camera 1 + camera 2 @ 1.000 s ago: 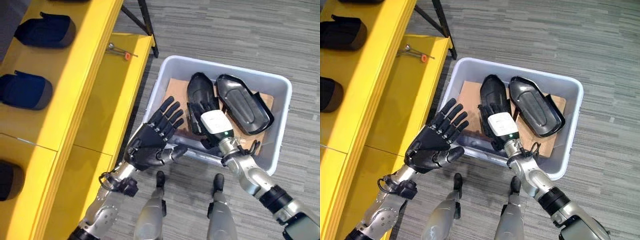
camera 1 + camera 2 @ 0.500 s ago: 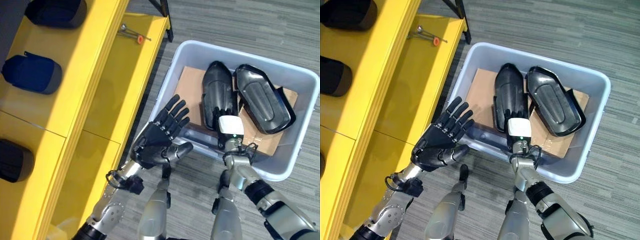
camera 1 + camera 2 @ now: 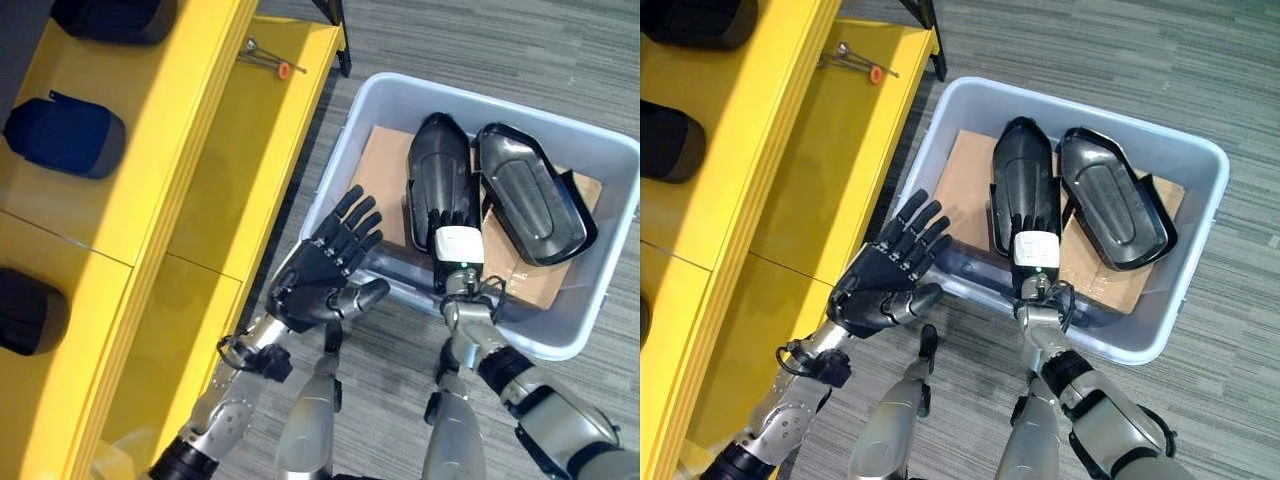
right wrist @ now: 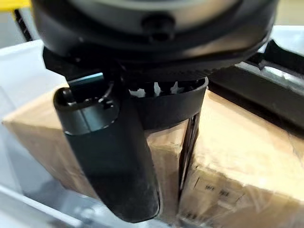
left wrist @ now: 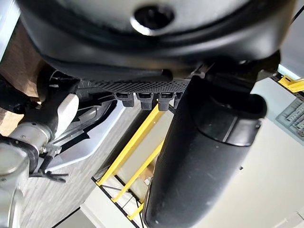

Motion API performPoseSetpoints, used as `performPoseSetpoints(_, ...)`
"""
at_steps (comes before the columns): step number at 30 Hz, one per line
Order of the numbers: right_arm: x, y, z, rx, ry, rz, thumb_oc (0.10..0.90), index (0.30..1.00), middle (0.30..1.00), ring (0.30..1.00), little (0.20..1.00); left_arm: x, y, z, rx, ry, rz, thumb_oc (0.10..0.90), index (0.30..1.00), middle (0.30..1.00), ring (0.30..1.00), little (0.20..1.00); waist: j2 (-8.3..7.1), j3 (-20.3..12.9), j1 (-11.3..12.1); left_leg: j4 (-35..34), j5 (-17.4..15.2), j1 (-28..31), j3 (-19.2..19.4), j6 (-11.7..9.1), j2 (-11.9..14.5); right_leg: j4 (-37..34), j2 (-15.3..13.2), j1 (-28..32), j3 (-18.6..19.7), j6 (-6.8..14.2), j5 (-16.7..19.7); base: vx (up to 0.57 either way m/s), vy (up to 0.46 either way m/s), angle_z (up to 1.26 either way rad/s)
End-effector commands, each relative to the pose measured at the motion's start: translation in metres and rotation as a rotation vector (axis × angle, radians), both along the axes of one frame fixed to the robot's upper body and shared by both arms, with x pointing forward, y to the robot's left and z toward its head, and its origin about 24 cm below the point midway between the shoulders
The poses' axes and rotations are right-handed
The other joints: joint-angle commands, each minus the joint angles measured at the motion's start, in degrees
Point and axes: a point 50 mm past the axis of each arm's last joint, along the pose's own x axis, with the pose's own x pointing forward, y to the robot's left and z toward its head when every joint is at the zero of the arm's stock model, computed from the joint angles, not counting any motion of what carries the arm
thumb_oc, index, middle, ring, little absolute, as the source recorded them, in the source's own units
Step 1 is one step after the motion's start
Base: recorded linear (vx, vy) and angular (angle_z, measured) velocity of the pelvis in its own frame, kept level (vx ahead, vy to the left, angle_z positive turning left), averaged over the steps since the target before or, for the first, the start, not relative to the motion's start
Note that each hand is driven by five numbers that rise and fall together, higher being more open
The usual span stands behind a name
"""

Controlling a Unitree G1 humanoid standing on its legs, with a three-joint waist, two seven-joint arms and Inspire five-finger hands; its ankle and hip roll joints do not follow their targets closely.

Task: Move parts from the plastic box to the shelf.

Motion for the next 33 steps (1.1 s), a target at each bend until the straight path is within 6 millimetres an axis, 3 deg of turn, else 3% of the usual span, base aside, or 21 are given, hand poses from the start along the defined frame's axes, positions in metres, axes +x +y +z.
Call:
performPoseSetpoints(1,0.018,0.007,0.029,-0.096,-0.03,0.029,0.759,0.802,0.802,0.802,0.802,-0.009,-0.013,0.039,-0.077,-0.207,-0.085,0.9,1.0,1.0,1.0,1.0,1.34,0.5,2.4,-1.5,1.4,-2.0,2.0,6.1,-6.2,9.4,2.7,-1.7,-2.6,-3.2,-4.9,-0.03,-0.012,0.06)
performPoseSetpoints(2,0.018,0.005,0.029,-0.107,-0.022,0.019,0.62,0.607,0.607,0.607,0.607,-0.008,-0.013,0.039,-0.077,-0.207,-0.087,0.9,1.0,1.0,1.0,1.0,1.38,0.6,2.5,-1.5,1.5,-2.1,1.9,6.1,-6.2,9.4,2.8,-1.8,-2.6,-3.2,-4.9,-0.03,-0.013,0.03)
performPoseSetpoints(3,0.019,0.003,0.028,-0.117,-0.008,0.004,0.62,0.607,0.607,0.607,0.607,-0.008,-0.013,0.039,-0.076,-0.207,-0.089,0.9,1.0,1.0,1.0,1.0,1.42,0.6,2.6,-1.5,1.6,-2.2,1.9,6.0,-6.2,9.4,2.8,-1.9,-2.7,-3.2,-4.9,-0.03,-0.02,0.06)
performPoseSetpoints(4,0.019,-0.005,0.022,-0.14,0.051,-0.03,0.4,0.3,0.3,0.3,0.3,-0.008,-0.013,0.037,-0.074,-0.207,-0.094,0.9,1.0,1.0,1.0,1.0,1.57,0.7,3.1,-1.5,1.7,-2.5,1.6,6.0,-6.3,9.6,2.8,-2.1,-3.0,-3.3,-4.9,-0.03,-0.024,0.06)
performPoseSetpoints(9,0.014,-0.029,0.002,-0.144,0.143,-0.137,0.4,0.3,0.3,0.3,0.3,-0.008,-0.015,0.036,-0.064,-0.215,-0.108,0.9,1.0,1.0,1.0,1.0,1.85,0.7,4.1,-1.7,2.0,-3.0,1.2,6.1,-6.4,9.6,2.9,-2.3,-3.5,-3.4,-5.0,-0.02,-0.029,0.02)
performPoseSetpoints(11,0.008,-0.049,-0.009,-0.149,0.191,-0.198,0.4,0.3,0.3,0.3,0.3,-0.009,-0.015,0.036,-0.063,-0.223,-0.126,0.9,1.0,1.0,1.0,1.0,2.14,0.7,4.6,-1.9,2.2,-2.9,1.0,6.2,-6.3,9.7,2.9,-2.1,-3.9,-3.4,-5.0,-0.01,-0.022,0.02)
performPoseSetpoints(15,0.0,-0.068,-0.015,-0.018,0.118,-0.217,0.4,0.3,0.3,0.3,0.3,-0.012,-0.013,0.04,-0.061,-0.238,-0.142,0.9,1.0,1.0,1.0,1.0,2.12,0.6,4.4,-2.2,2.2,-2.2,0.9,6.4,-5.8,9.9,2.9,-1.5,-3.7,-3.4,-5.2,0.0,-0.042,0.06)
performPoseSetpoints(16,-0.003,-0.07,-0.015,0.048,0.012,-0.175,0.4,0.3,0.3,0.3,0.3,-0.012,-0.01,0.042,-0.06,-0.248,-0.128,0.9,1.0,1.0,1.0,1.0,1.84,0.5,3.8,-2.1,1.9,-1.7,1.1,6.3,-5.6,9.7,3.0,-1.1,-3.4,-3.4,-5.2,0.0,0.0,0.0)
performPoseSetpoints(20,-0.004,-0.052,0.01,0.13,-0.222,0.006,0.4,0.3,0.3,0.3,0.3,-0.017,-0.003,0.04,-0.079,-0.243,-0.112,0.9,1.0,1.0,1.0,1.0,0.51,0.2,1.9,-2.2,1.4,-0.5,1.6,6.2,-5.0,9.0,3.5,-0.4,-2.6,-3.4,-5.2,0.01,-0.013,0.01)
performPoseSetpoints(23,-0.015,-0.045,0.013,0.156,-0.286,0.088,0.4,0.3,0.3,0.3,0.3,-0.02,0.002,0.036,-0.08,-0.24,-0.084,0.9,1.0,1.0,1.0,1.0,-0.39,-0.2,0.3,-2.5,1.3,0.3,1.9,6.0,-4.5,8.7,3.9,0.1,-1.9,-3.3,-5.3,0.03,0.013,-0.04)
performPoseSetpoints(27,-0.055,-0.039,0.001,0.191,-0.362,0.245,0.4,0.3,0.3,0.3,0.3,-0.025,0.017,0.027,-0.102,-0.237,-0.011,0.9,1.0,1.0,1.0,1.0,-2.19,-1.9,-3.4,-3.6,0.9,2.9,3.3,5.7,-2.9,7.7,4.9,1.8,0.1,-3.1,-5.8,0.06,0.031,-0.12)
performPoseSetpoints(33,-0.064,-0.032,0.02,0.237,-0.435,0.337,0.4,0.3,0.3,0.3,0.3,-0.029,0.024,0.023,-0.104,-0.213,0.002,0.9,1.0,1.0,1.0,1.0,-3.08,-4.8,-4.7,-4.6,0.5,6.4,3.6,5.3,-2.2,5.2,5.2,5.4,1.1,-3.0,-5.8,0.05,-0.018,-0.14)
